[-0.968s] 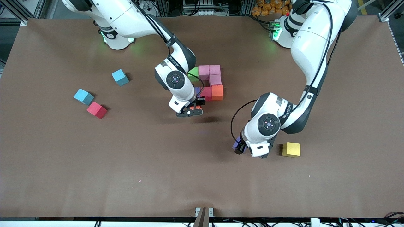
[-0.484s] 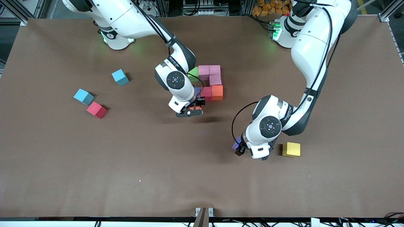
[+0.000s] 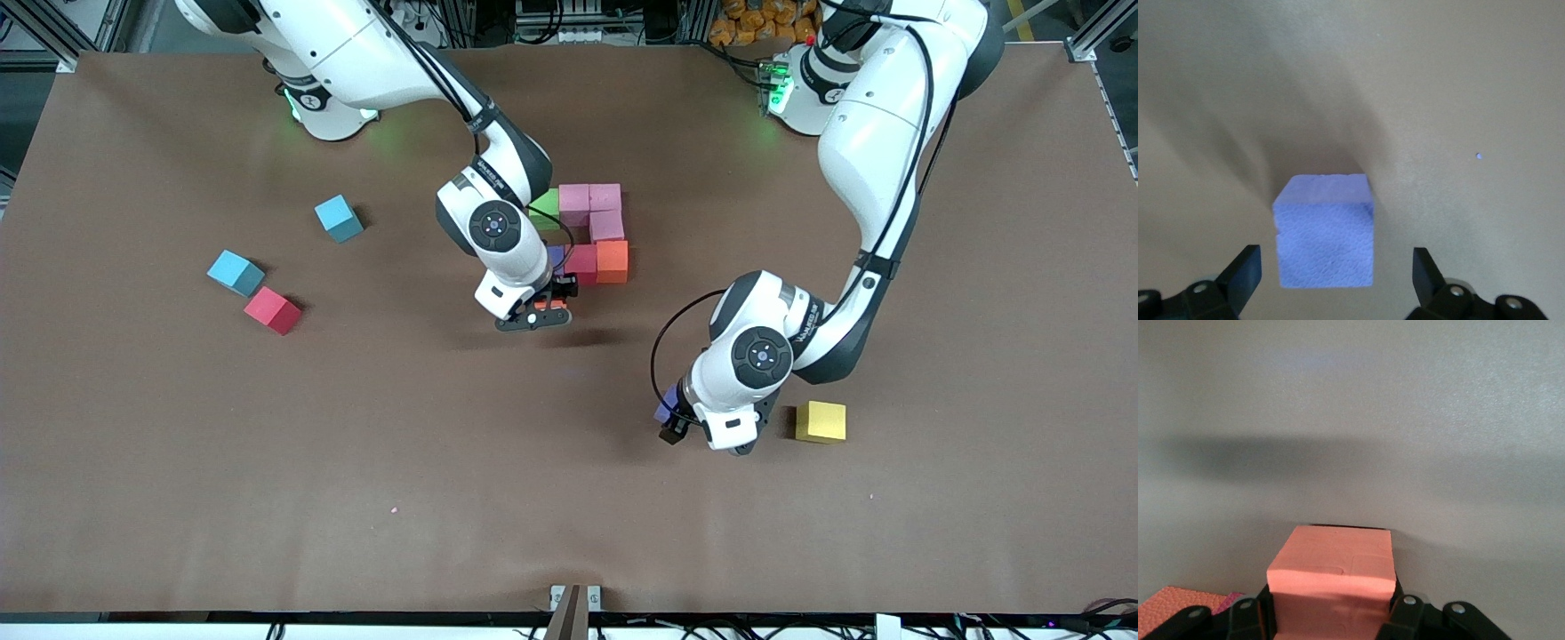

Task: Form number 2 with 11 blocks
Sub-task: 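Lower the orange cube with the right gripper while the left gripper reaches purple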

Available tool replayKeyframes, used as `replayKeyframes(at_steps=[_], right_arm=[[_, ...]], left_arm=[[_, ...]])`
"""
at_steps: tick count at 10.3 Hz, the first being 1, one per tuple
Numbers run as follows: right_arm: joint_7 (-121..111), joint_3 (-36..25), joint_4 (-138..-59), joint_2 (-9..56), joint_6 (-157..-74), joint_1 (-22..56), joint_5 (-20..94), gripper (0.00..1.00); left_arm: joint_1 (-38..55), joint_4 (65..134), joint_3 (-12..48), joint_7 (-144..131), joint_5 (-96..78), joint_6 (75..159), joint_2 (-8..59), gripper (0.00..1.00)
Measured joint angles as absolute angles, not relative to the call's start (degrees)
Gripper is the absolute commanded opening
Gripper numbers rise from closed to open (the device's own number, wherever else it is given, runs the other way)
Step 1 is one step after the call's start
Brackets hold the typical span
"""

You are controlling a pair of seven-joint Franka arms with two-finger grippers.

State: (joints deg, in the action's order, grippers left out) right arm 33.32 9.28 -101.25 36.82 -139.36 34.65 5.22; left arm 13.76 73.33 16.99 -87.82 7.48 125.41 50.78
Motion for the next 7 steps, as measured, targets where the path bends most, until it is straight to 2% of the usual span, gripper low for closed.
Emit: replayKeyframes(at_steps=[5,6,7], right_arm=[[33.32,9.29,-101.14,37.38,-139.37,34.77,3.61,0.4],[33.32,9.29,-101.13,37.38,-139.37,34.78,3.58,0.5],[33.32,9.29,-101.13,37.38,-139.37,34.79,3.55,0.83]], left_arm=[[13.71,73.3,17.0,-87.82,7.48,126.89,51.93,1.0],[13.71,73.3,17.0,-87.82,7.48,126.89,51.96,1.0],[13.72,73.31,17.0,-87.78,7.48,126.88,52.18,1.0]])
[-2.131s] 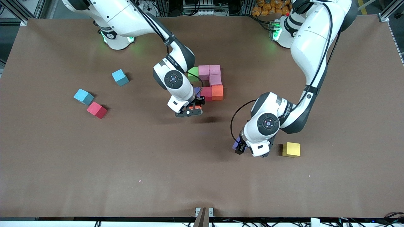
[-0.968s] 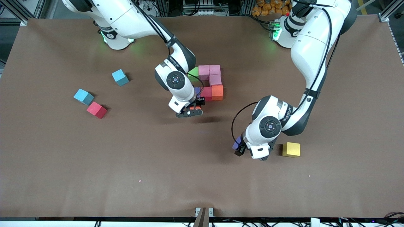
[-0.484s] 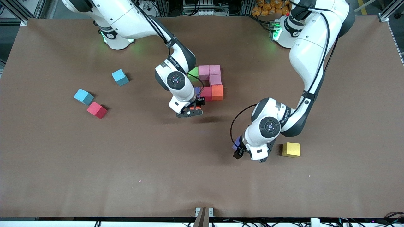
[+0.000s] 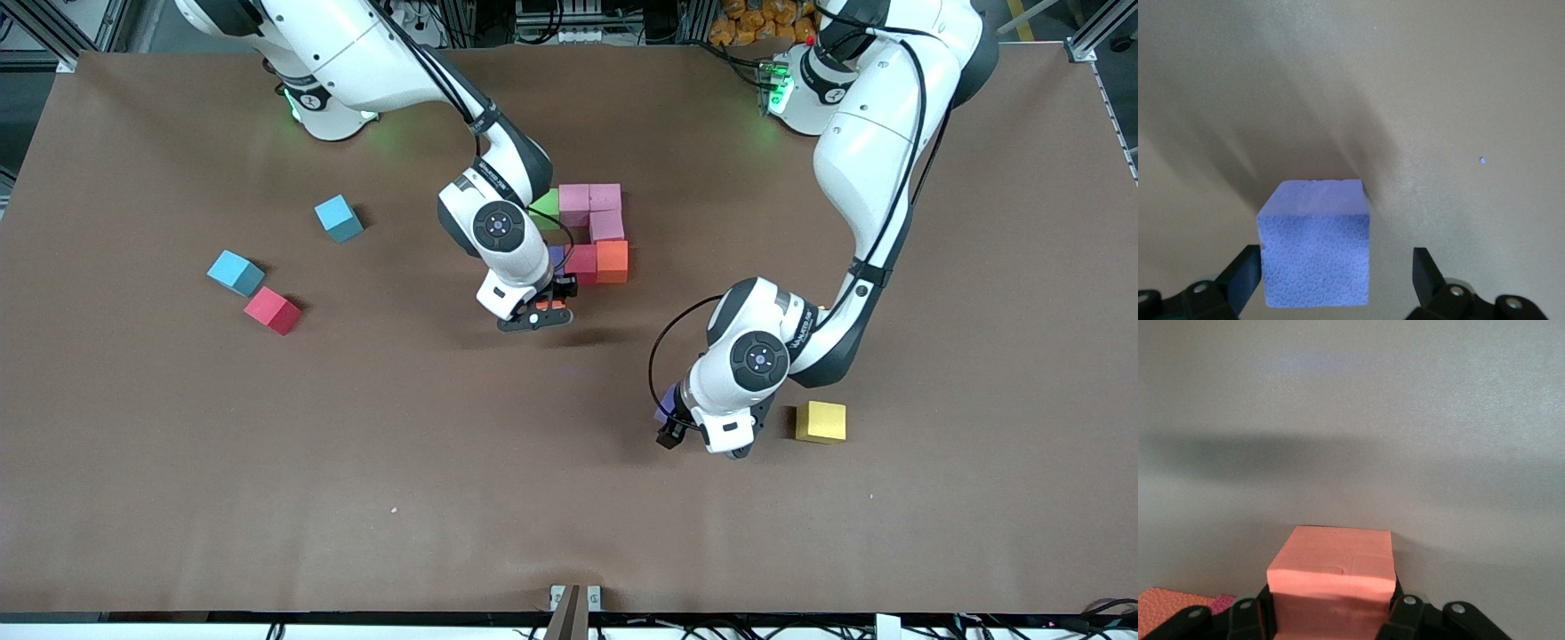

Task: Form number 2 with 11 blocks
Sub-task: 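Lower the orange cube with the right gripper while the left gripper reaches purple, then release the orange cube with the right gripper while the left gripper lifts purple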

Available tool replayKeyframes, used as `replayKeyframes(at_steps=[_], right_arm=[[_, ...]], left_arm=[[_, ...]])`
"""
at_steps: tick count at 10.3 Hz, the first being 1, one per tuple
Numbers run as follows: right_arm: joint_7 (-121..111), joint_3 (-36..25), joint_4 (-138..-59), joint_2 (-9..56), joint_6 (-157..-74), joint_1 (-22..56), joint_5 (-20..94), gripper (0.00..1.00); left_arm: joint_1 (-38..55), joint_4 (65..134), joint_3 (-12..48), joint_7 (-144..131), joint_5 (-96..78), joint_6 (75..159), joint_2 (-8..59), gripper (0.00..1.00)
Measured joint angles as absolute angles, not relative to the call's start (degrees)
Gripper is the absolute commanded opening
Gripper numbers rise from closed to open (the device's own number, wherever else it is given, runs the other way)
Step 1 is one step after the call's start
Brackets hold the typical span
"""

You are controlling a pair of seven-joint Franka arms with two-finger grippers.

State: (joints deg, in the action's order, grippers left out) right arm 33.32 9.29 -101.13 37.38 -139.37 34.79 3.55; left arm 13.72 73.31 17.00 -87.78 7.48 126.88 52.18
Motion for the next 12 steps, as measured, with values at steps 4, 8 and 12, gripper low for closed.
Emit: replayKeyframes(at_steps=[4,8,12], right_arm=[[33.34,9.03,-100.93,37.48,-139.52,34.8,3.47,1.0],[33.32,7.87,-97.91,35.66,-137.29,34.81,3.47,1.0],[32.36,5.0,-101.78,25.66,-130.57,32.11,3.44,1.0]], left_arm=[[13.71,73.29,17.01,-87.72,7.48,126.89,53.22,0.48],[13.71,73.05,17.02,-87.71,7.48,126.89,53.22,0.22],[14.17,72.55,17.34,-91.9,7.27,126.9,53.22,0.22]])
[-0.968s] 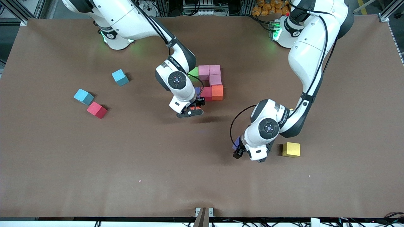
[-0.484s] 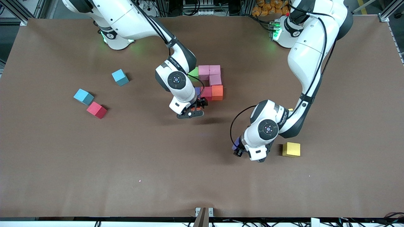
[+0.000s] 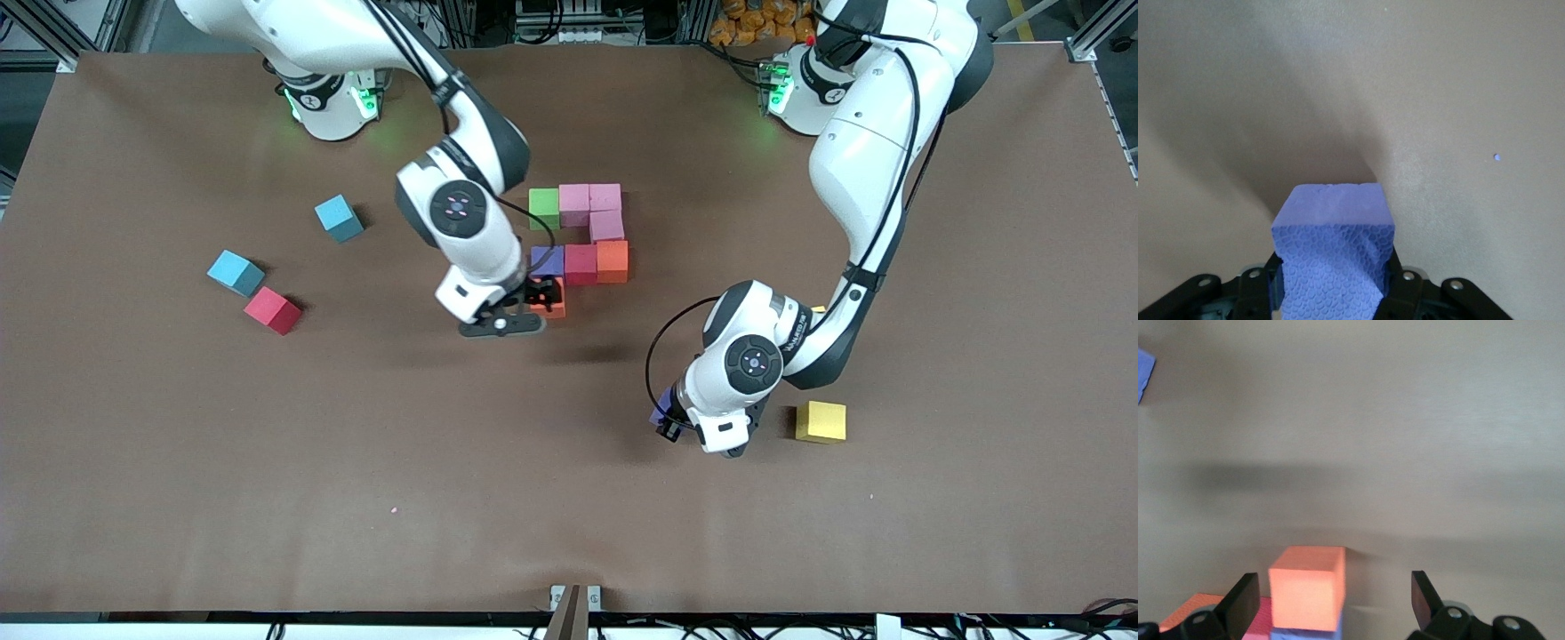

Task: Form number 2 with 11 blocks
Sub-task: 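Release the orange cube with the right gripper while the left gripper lifts purple, then reach the right gripper to the pink cube while the left gripper carries purple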

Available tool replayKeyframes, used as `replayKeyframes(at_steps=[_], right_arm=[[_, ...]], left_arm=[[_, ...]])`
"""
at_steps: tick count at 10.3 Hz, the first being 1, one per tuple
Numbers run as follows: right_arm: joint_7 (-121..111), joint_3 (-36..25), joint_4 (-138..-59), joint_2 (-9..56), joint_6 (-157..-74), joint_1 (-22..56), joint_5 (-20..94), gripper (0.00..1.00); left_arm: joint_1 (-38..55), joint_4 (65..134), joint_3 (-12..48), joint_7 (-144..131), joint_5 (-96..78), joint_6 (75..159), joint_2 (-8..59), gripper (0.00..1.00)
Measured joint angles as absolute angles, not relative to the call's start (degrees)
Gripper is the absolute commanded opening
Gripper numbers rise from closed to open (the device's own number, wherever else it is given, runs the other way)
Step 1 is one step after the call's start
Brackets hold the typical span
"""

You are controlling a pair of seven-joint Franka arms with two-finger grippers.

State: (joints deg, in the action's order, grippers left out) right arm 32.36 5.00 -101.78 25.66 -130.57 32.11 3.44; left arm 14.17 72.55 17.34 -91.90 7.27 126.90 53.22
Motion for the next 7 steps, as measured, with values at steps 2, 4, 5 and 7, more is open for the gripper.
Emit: replayKeyframes(at_steps=[2,4,5,7], right_arm=[[24.35,4.26,-108.13,21.06,-130.4,27.77,3.31,1.0],[14.29,3.89,-113.9,17.44,-130.29,22.28,3.22,1.0],[8.31,3.83,-116.04,15.9,-129.68,19.3,3.17,1.0],[-5.68,3.71,-119.2,12.92,-127.02,11.13,3.09,1.0]], left_arm=[[15.13,72.06,17.58,-101.57,7.23,126.92,53.11,0.22],[16.39,71.9,17.57,-110.2,7.24,126.95,52.93,0.22],[16.71,71.78,17.57,-113.3,7.24,126.96,52.71,0.22],[17.77,71.54,17.63,-119.68,7.24,126.96,52.19,0.22]])
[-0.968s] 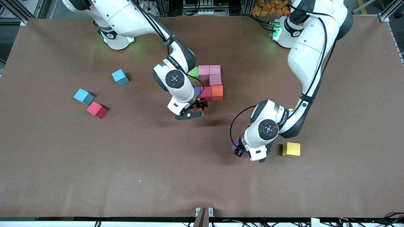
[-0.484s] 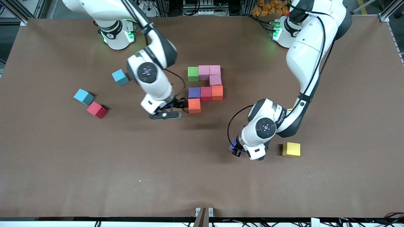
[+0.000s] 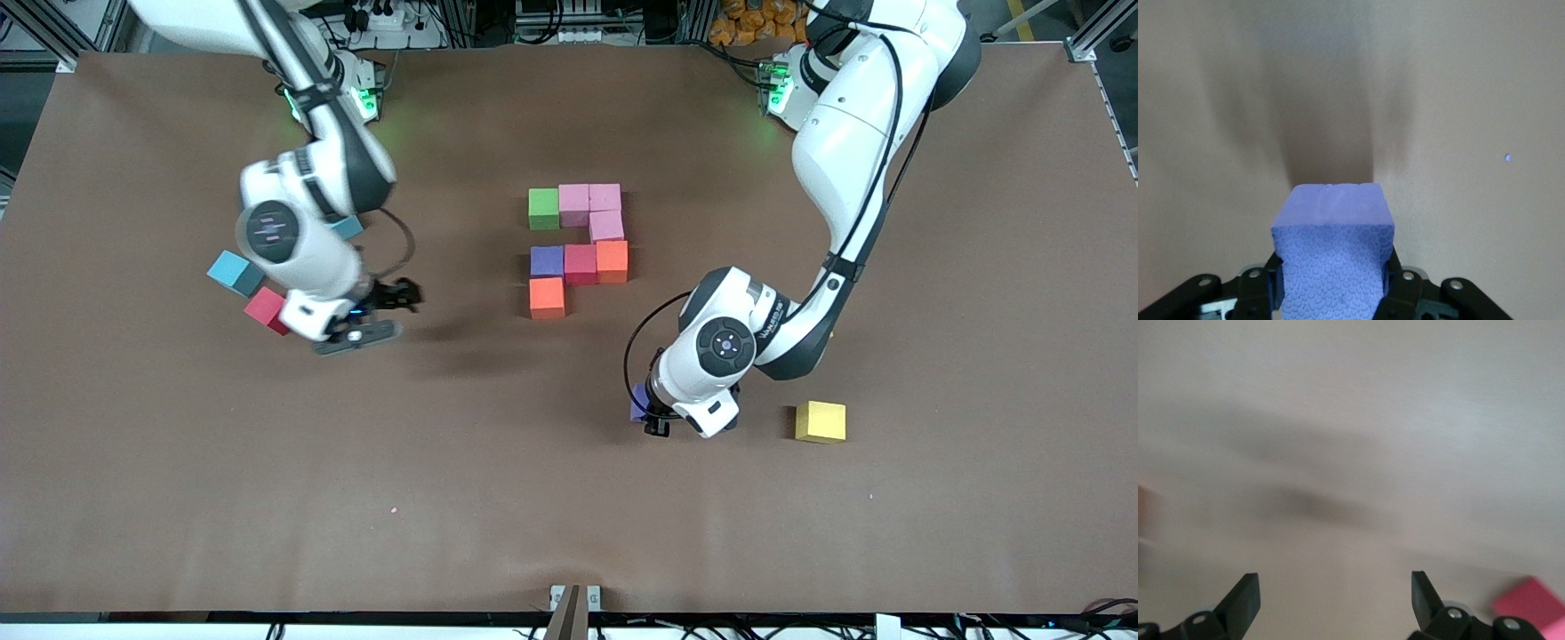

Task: Form number 2 with 11 blocks
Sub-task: 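Reach the right gripper to the pink cube while the left gripper carries purple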

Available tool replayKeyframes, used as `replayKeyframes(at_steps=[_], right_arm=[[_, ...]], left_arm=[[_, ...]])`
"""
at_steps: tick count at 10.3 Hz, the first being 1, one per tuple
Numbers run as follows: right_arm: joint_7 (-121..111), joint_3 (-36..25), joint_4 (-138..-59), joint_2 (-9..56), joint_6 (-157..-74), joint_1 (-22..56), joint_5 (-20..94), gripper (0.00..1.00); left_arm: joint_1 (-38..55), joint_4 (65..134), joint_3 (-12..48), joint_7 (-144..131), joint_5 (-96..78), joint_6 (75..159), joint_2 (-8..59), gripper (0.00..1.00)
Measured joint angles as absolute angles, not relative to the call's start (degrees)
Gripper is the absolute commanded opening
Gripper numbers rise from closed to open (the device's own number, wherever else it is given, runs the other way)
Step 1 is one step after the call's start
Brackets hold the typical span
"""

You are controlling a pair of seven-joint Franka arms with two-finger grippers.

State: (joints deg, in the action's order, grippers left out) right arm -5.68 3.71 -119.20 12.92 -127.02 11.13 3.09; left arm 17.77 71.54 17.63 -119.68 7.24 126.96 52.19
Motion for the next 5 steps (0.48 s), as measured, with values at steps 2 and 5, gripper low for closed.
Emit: replayKeyframes(at_steps=[2,5], right_arm=[[-14.84,3.63,-122.36,11.3,-126.54,4.34,0.11,1.0],[-26.13,3.67,-125.68,9.44,-127.48,-0.37,-6.26,1.0]], left_arm=[[19.92,71.33,17.63,-123.97,7.25,126.96,51.62,0.22],[22.48,71.38,17.92,-123.56,13.98,126.87,50.88,0.18]])
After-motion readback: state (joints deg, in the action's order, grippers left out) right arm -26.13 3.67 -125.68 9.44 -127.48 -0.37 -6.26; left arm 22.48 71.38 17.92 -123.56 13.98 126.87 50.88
